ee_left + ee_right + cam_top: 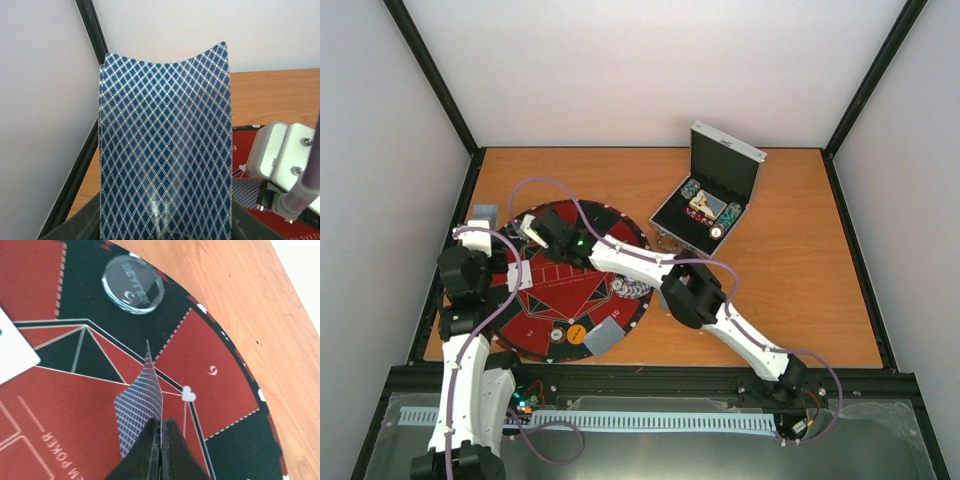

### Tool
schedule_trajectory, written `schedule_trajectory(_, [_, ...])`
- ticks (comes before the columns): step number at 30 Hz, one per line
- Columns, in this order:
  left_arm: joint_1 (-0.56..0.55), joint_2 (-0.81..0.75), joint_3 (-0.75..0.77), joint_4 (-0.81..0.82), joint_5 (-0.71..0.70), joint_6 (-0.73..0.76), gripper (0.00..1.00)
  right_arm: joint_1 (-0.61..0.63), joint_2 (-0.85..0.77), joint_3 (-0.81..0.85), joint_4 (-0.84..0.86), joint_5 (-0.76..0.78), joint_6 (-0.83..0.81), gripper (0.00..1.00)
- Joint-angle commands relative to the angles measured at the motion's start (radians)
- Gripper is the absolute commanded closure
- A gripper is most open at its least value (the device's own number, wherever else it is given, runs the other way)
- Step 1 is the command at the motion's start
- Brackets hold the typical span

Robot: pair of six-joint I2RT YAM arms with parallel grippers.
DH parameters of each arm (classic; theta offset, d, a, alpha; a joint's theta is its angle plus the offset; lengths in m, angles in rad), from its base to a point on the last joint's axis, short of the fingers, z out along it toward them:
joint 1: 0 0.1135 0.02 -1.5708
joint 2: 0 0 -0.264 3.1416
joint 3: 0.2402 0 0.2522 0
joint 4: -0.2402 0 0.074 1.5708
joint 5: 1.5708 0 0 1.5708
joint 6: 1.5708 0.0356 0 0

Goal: Distribute texas hold em gaming equipment

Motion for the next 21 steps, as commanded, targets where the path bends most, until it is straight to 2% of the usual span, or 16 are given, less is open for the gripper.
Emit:
schedule_trajectory(1, [0.007,-0.007,0.038,0.033,0.006,-0.009,0.61,-0.029,-0.1,0.012,-0.003,-0.08,0.088,0.97])
schedule_trajectory(4, [0.007,-0.007,0.036,0.035,0.01,-0.015,0.61,-0.051,-0.148,-0.029,0.008,-0.099,0.111,0.97])
schedule_trajectory(8, [0.006,-0.005,0.035,0.038,0.011,-0.021,0.61,-0.049,-0.163,-0.061,0.036,-0.041,0.1,0.97])
schedule_trajectory(16, [0.007,-0.006,0.047,0.047,-0.035,-0.008,0.61,0.02,-0.022,-0.035,0.023,0.176,-0.064,0.97])
schedule_trajectory(21, [0.007,-0.002,0.046,0.067,-0.044,-0.003,0.61,0.073,0.024,-0.029,0.001,0.151,-0.109,0.97])
